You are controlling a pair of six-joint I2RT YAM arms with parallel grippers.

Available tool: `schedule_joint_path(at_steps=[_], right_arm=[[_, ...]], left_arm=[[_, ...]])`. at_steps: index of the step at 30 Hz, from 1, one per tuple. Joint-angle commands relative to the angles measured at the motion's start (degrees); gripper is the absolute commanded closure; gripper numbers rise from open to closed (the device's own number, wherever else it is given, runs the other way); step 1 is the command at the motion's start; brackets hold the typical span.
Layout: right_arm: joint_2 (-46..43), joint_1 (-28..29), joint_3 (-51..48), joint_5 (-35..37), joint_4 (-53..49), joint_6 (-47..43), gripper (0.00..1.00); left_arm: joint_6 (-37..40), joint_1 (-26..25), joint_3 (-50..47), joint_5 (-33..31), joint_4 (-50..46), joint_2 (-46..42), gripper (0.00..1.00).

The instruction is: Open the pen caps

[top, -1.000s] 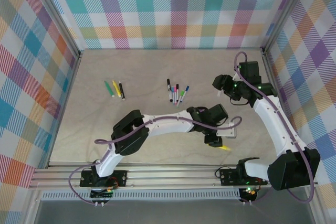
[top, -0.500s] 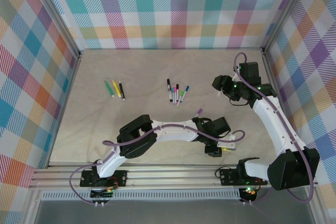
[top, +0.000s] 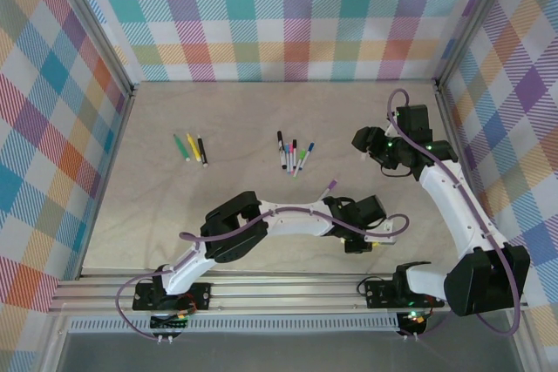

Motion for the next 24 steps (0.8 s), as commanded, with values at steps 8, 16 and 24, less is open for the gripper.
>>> schedule_joint_path(at_steps=[8,16,24], right_arm=[[-0.6,-0.5,-0.4,-1.3,2.0,-0.3,0.40],[0.7,-0.5,-0.2,-1.3,2.9,-0.5,0.40],[2.4,-0.5,0.9,-1.9,3.4,-0.5,0.40]], left_arm=[[-6.2,3.5,-9.5,-4.9,-5.9,0.3,0.85],[-13.5,8.2,-28.7,-7.9,-1.4,-9.5,0.96],[-23.7,13.4,-39.3,-15.0,-3.3,-17.6,1.00]])
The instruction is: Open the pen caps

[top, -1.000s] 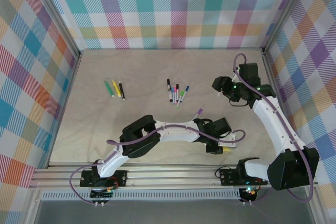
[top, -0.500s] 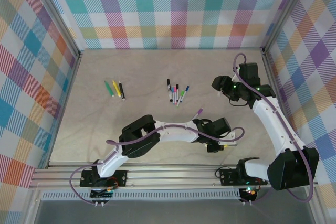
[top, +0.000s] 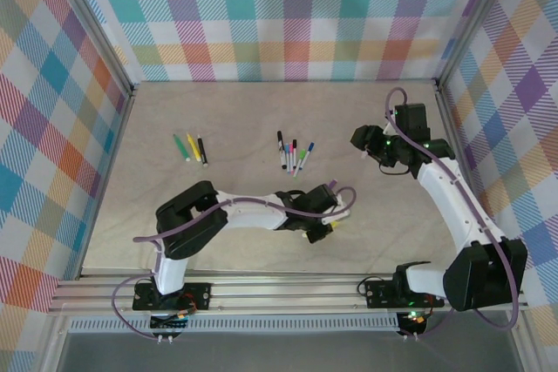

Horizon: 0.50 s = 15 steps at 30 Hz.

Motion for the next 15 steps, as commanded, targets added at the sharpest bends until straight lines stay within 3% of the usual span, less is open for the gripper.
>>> schedule_joint_path(at_steps=[1,7,15], right_arm=[[0.9,-0.5,0.7,-1.6,1.6,-0.5,0.41],[2.6,-0.4,-2.4,-4.0,3.8,0.2,0.42],[2.2,-0.4,-5.7,-4.2,4.8,-0.3,0.42]], left_arm=[[-7.6,4.3,-7.6,-10.5,-16.4,1.4,1.00],[-12.5,6.6,0.3,-15.0,-27.6,3.4,1.00],[-13.6,7.5,3.6,-10.8,-34.5,4.6,1.00]])
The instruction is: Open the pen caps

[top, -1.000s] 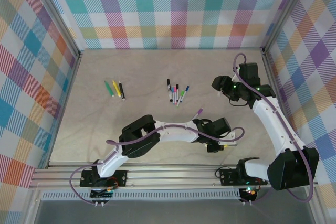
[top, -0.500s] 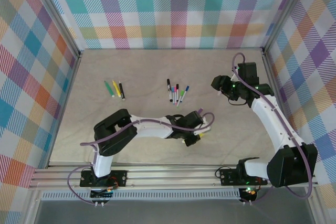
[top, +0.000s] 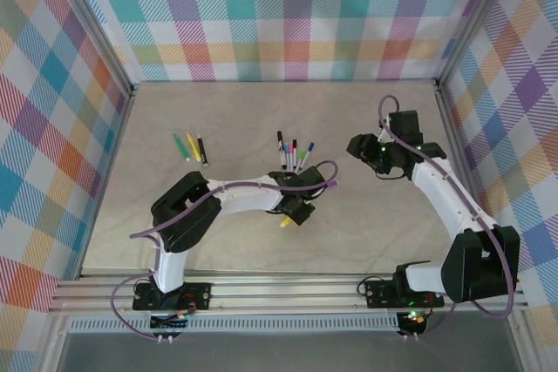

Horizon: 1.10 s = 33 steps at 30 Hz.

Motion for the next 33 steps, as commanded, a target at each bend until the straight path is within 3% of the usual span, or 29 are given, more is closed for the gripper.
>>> schedule_joint_path(at_steps=[1,11,17,33], right_arm=[[-0.3,-0.4,-0.9,-1.2,1.9,-0.3,0.42],[2.1,-0.2,-1.6,-4.1,4.0,0.4,0.44],[5.4,2.0,-2.5,-5.1,7.2,1.5,0.49],[24.3,18.9,4.8,-8.7,17.2,10.2,0.48]], left_arm=[[-1.9,1.4,-4.1,-0.7,-15.2,3.4,1.00],[-4.8,2.6,-3.6,-1.9,-16.5,-0.3,1.00],[-4.3,7.2,-4.4,-1.3,-14.9,-3.8,1.00],[-2.4,16.5,-4.3,10.0,-4.0,-5.6,1.00]])
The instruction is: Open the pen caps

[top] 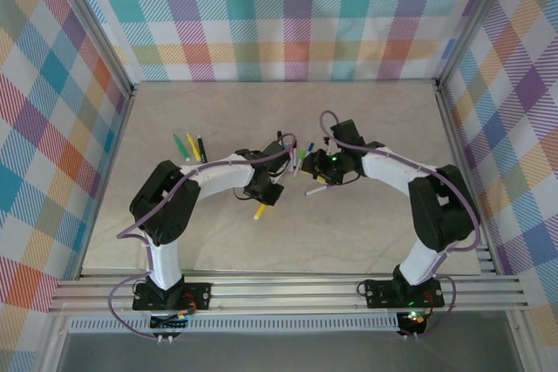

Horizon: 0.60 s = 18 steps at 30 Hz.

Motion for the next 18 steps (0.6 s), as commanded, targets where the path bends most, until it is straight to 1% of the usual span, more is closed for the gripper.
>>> schedule_joint_path(at_steps=[1,10,18], right_arm=[[2.3,2.0,2.9,-2.4,3.7,3.2,0.48],[7.0,3.8,5.7,-5.0,5.7,5.1,0.49],[10.0,5.4,6.5,-6.0,7.0,6.4,0.50]], left_arm=[[0.5,1.2,-1.4,3.6,2.6,-1.6,1.00],[0.9,3.8,-2.1,8.5,4.6,-3.9,1.00],[0.8,5.6,-3.1,11.1,5.8,-5.7,1.00]])
